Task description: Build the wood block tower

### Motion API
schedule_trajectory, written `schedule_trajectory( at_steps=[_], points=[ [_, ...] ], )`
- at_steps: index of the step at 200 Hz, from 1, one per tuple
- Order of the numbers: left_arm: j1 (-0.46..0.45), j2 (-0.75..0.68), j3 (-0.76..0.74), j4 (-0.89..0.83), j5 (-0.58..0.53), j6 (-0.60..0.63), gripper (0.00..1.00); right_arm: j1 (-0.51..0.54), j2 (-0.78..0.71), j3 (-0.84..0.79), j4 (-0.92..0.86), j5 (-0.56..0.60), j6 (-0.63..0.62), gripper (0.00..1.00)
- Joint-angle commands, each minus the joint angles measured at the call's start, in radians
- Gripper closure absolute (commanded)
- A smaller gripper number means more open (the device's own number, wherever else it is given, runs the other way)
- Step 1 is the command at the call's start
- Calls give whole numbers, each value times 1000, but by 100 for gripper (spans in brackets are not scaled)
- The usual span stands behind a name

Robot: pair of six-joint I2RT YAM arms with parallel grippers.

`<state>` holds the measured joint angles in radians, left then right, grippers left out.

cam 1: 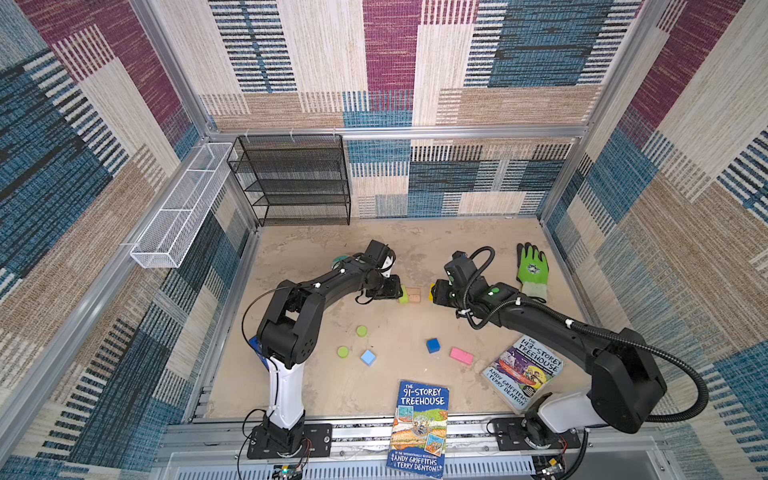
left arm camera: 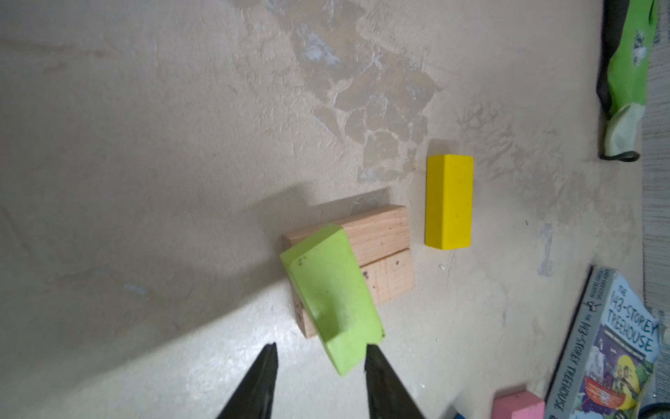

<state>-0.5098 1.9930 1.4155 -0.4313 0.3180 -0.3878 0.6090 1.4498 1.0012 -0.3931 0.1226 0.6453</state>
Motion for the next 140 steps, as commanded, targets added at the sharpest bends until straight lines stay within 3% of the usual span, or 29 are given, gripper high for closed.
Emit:
schedule_trajectory(
  at_steps=[1, 140],
  points=[
    [-1, 6, -6, 47, 8, -23, 57, 0, -7, 0, 16, -5, -9, 51],
    [-7, 30, -9, 105, 38, -54, 62, -2, 8, 0, 17, -10, -8, 51]
  ],
)
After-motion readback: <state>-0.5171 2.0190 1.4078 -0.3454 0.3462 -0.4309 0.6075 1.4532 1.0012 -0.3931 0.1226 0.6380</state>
